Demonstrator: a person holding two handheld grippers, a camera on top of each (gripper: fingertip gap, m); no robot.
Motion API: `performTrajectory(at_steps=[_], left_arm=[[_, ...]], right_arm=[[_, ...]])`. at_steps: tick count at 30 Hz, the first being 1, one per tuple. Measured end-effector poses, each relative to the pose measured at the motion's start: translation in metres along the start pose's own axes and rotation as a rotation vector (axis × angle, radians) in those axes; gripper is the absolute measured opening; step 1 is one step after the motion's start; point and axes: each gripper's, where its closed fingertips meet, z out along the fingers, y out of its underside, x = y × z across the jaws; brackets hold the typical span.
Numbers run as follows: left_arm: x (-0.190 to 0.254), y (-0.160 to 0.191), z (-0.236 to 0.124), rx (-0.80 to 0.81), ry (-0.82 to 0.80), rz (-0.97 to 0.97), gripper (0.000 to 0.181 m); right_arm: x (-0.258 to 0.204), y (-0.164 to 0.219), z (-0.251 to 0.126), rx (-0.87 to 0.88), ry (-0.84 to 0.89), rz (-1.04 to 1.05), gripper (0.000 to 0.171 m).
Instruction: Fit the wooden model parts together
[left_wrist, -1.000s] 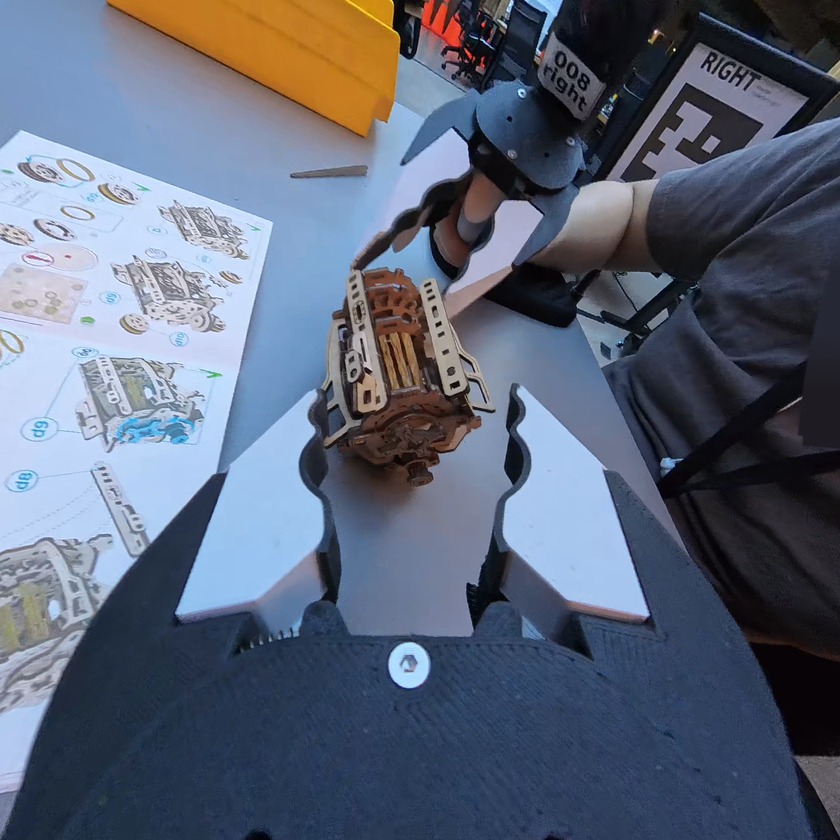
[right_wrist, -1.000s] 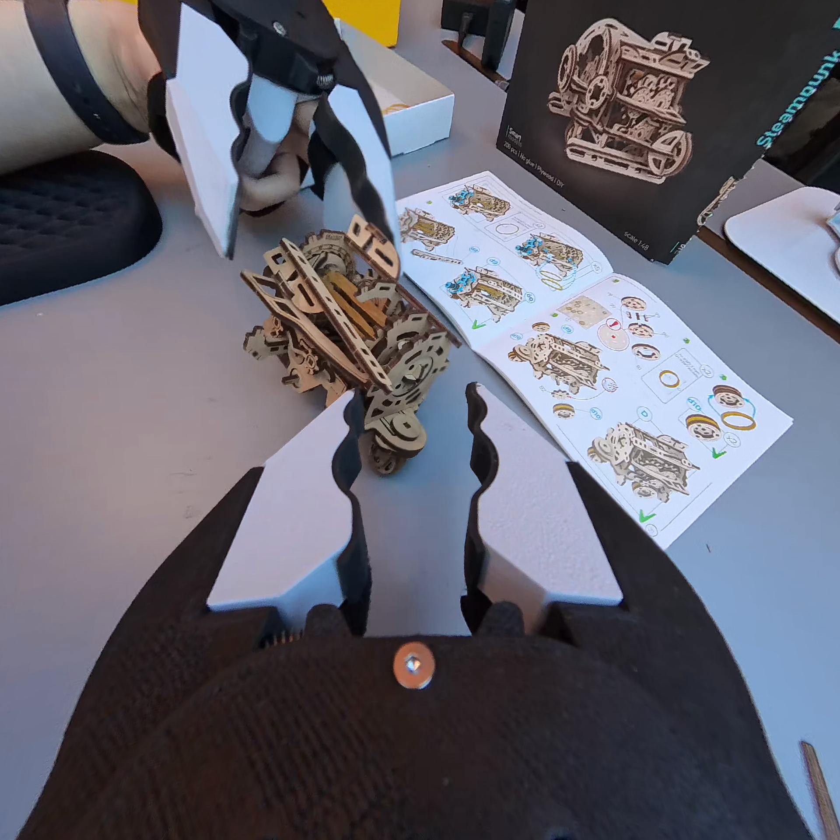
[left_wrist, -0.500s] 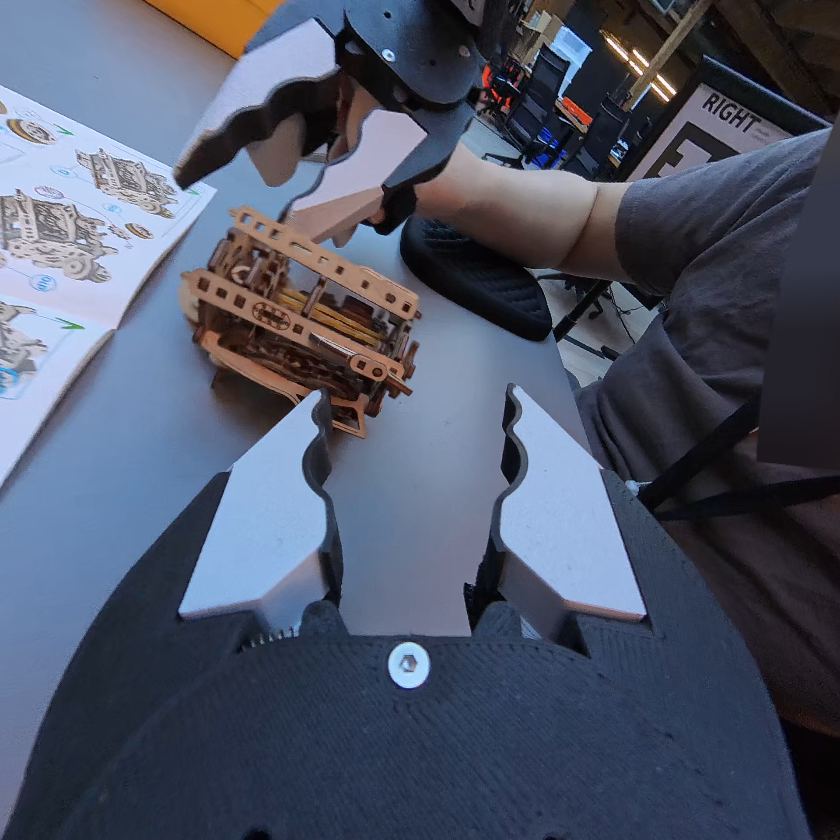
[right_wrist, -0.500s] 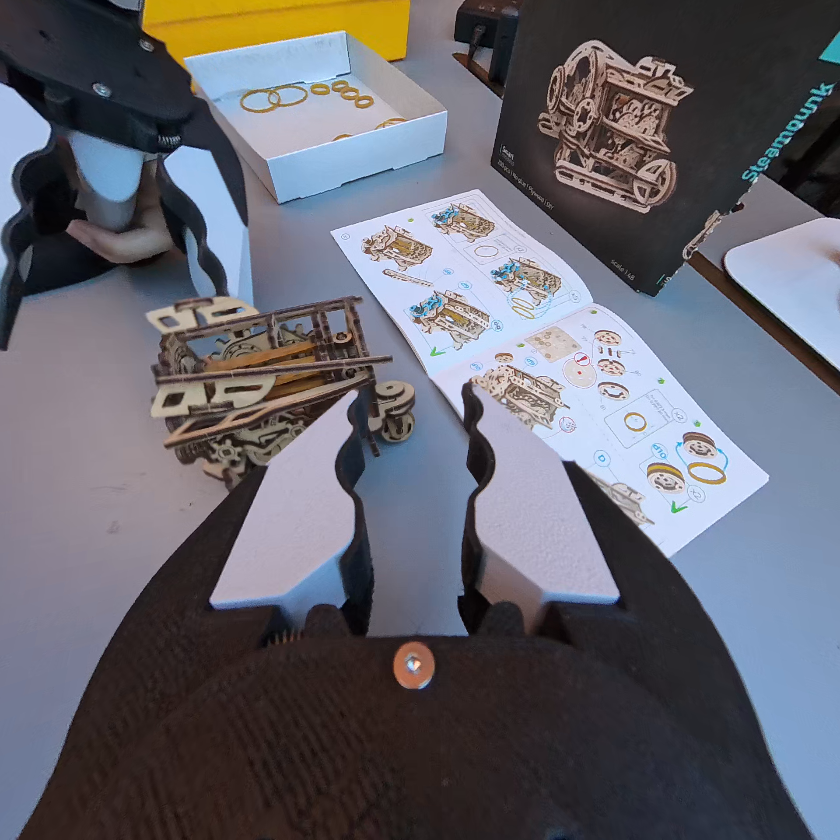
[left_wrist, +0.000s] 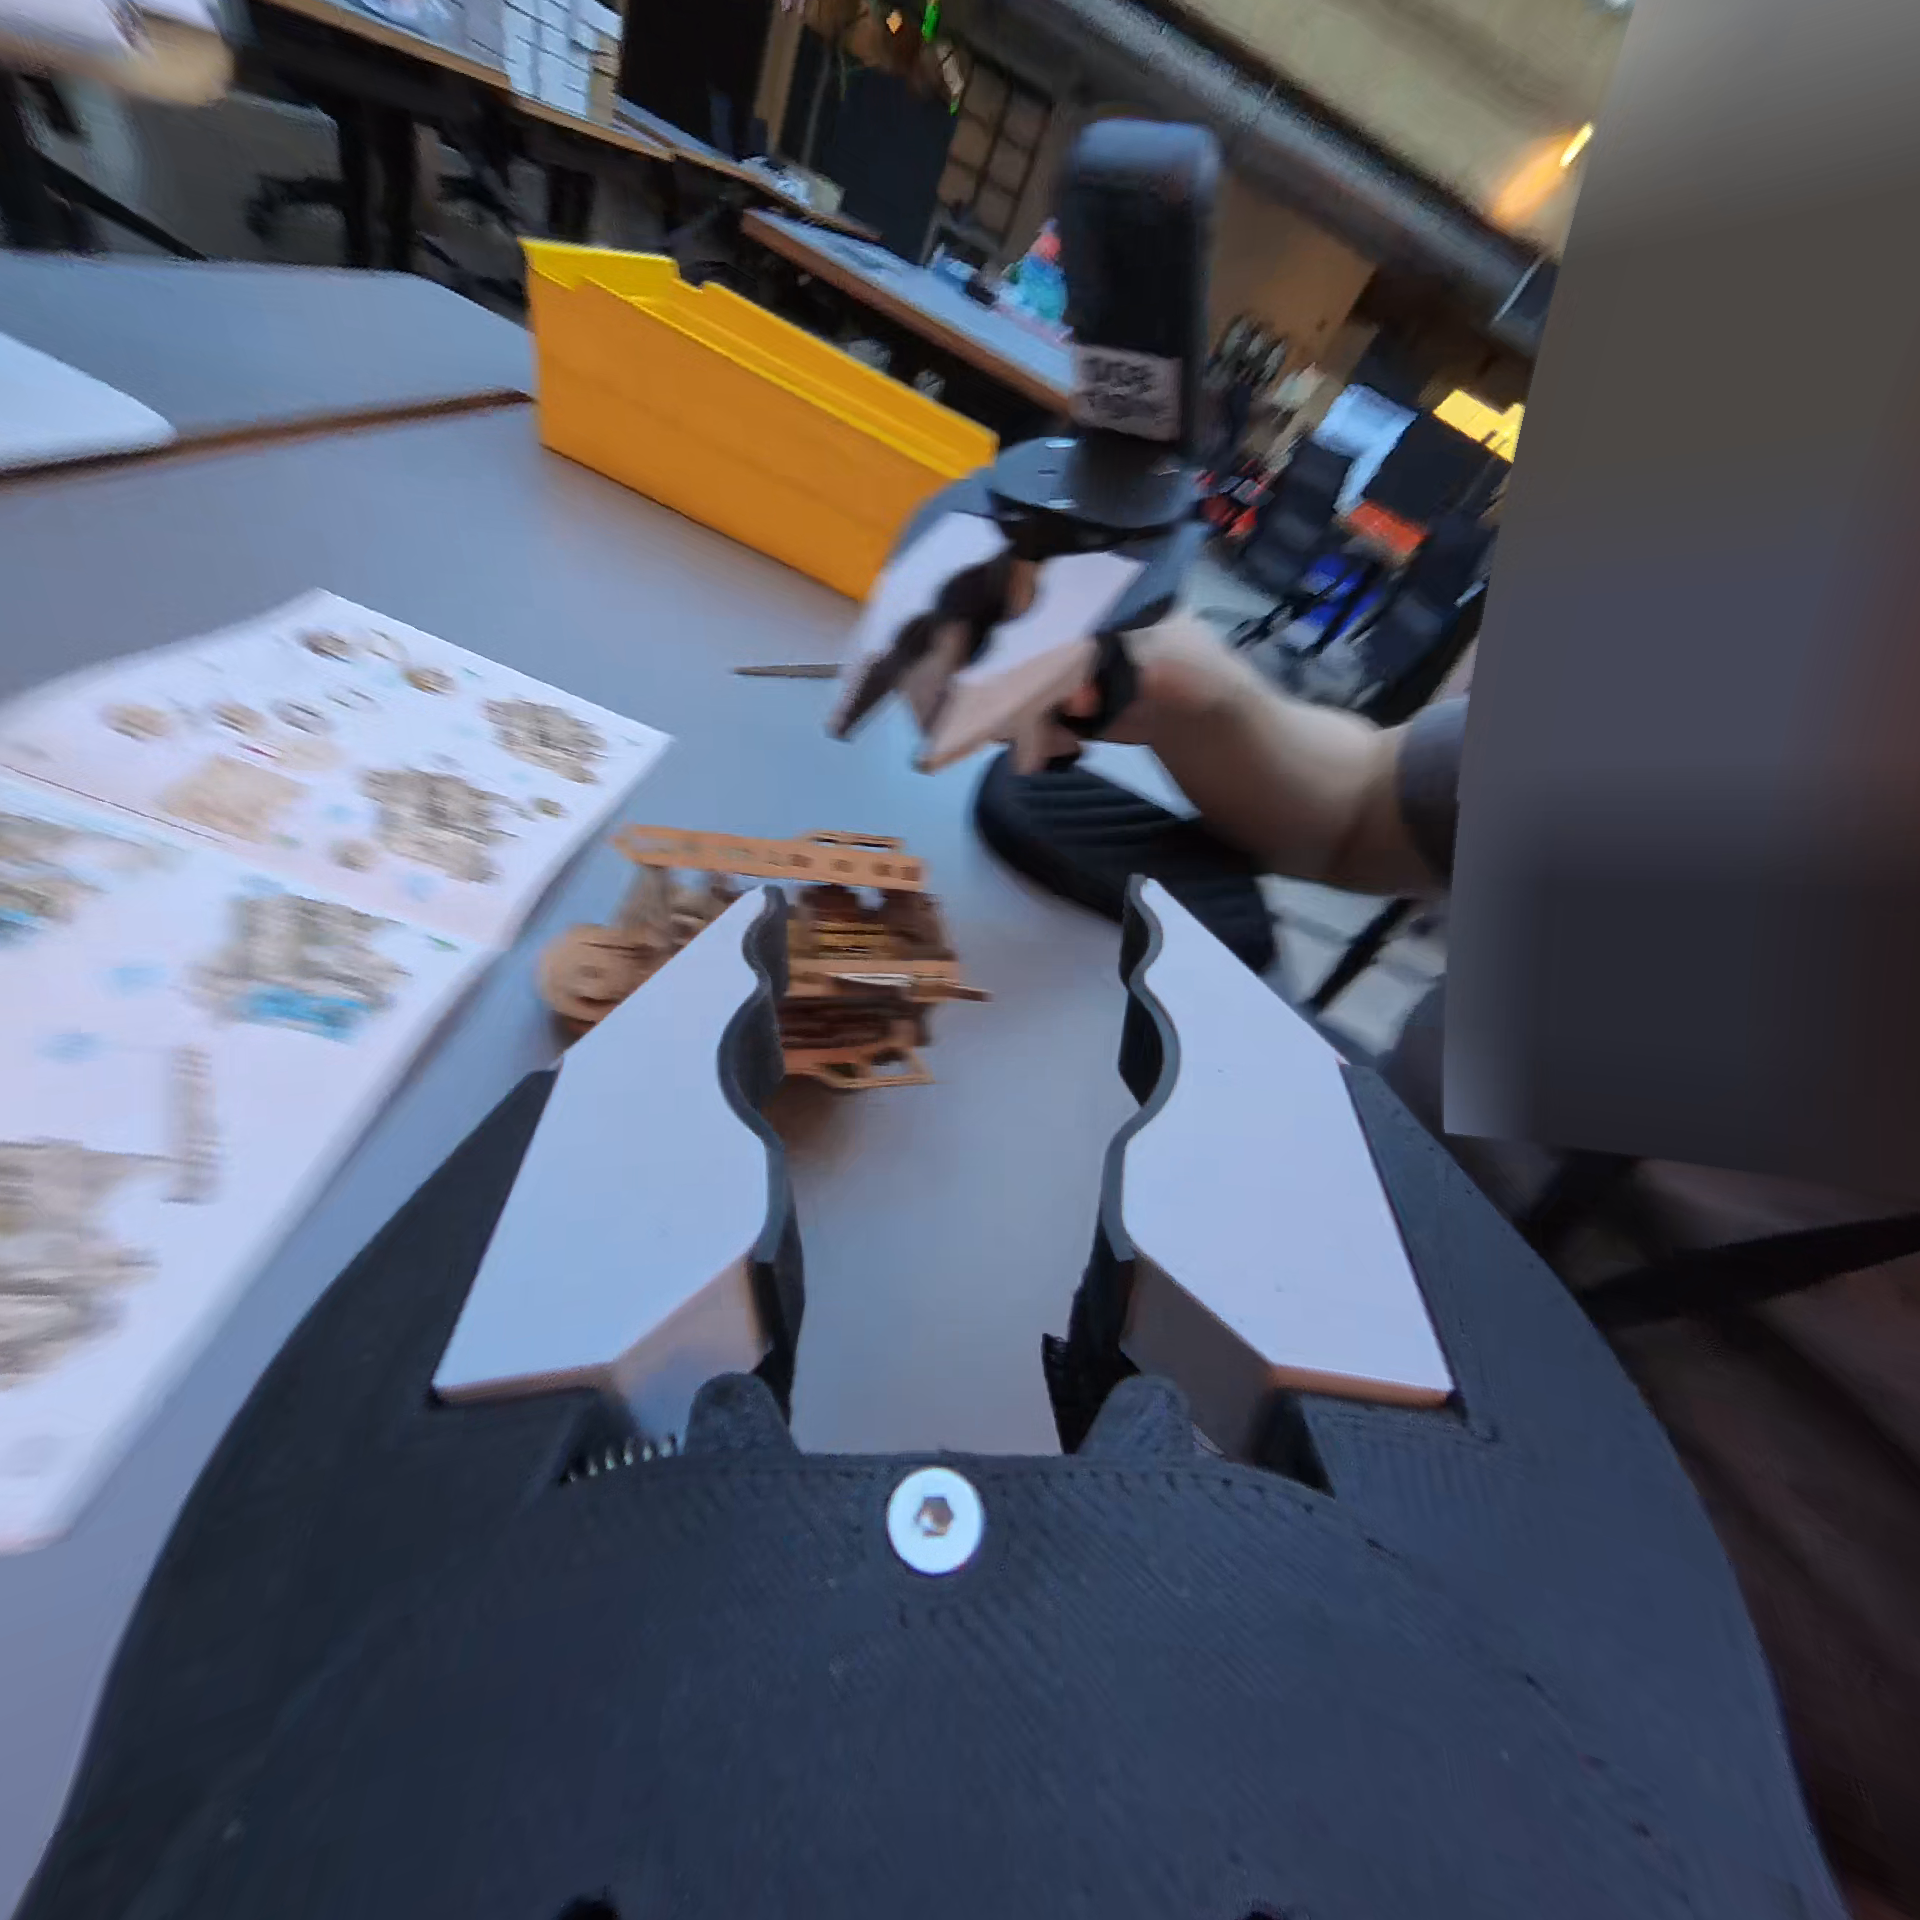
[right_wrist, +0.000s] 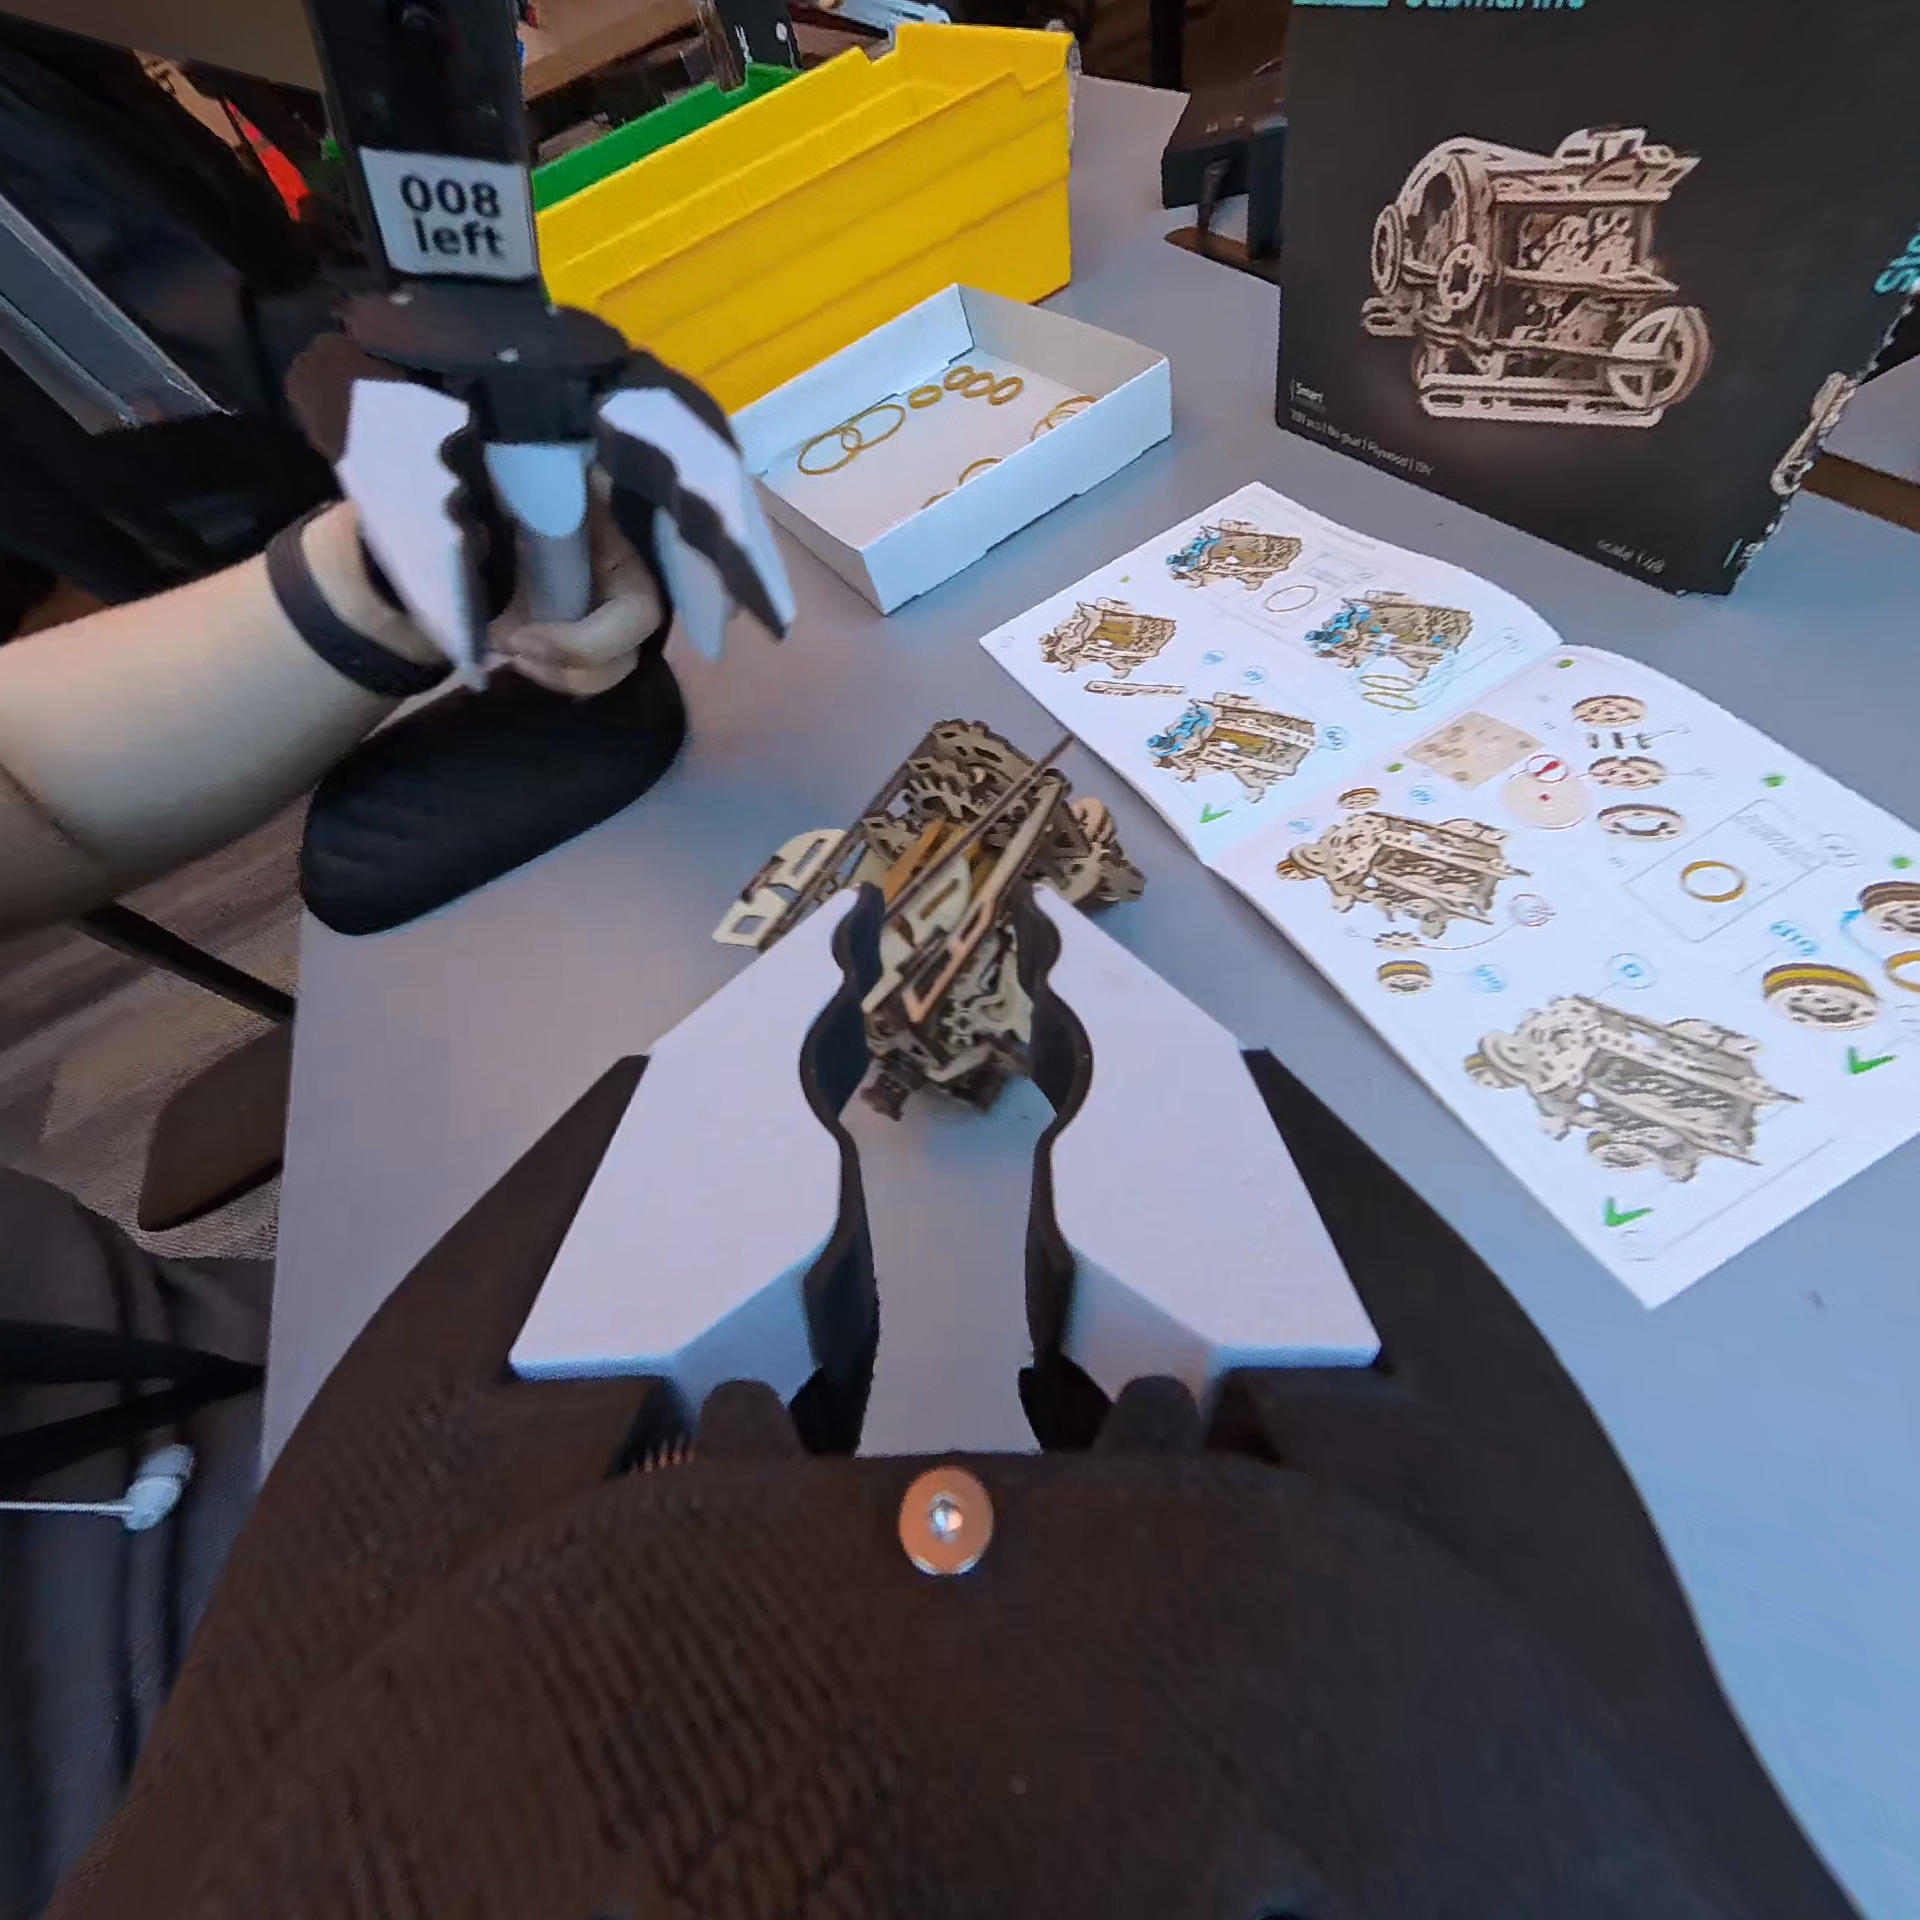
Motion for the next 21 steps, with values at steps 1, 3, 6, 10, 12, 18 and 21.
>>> performTrajectory(at_steps=[1,3,6,10,12,18,21], left_arm=[[-0.012,-0.005,-0.002,-0.023,-0.048,0.074,0.064],[-0.041,-0.016,-0.003,-0.045,-0.126,0.163,0.065],[-0.061,-0.016,0.010,-0.089,-0.029,0.071,0.066],[-0.064,0.005,0.028,-0.168,0.053,-0.029,0.071],[-0.064,0.015,0.030,-0.197,0.036,-0.022,0.072],[-0.052,0.026,0.031,-0.201,0.064,-0.053,0.071],[-0.046,0.031,0.032,-0.211,0.062,-0.050,0.072]], right_arm=[[-0.005,0.001,0.000,-0.003,0.008,0.008,0.024],[-0.014,0.005,0.002,-0.015,0.033,0.011,0.024],[-0.018,0.010,0.004,-0.039,0.083,-0.011,0.024],[-0.015,0.009,0.002,-0.043,0.139,-0.022,0.022],[-0.015,0.007,0.002,-0.036,0.144,-0.016,0.021],[-0.016,0.008,0.005,-0.053,0.138,-0.023,0.013],[-0.014,0.009,0.003,-0.059,0.155,-0.027,0.014]])
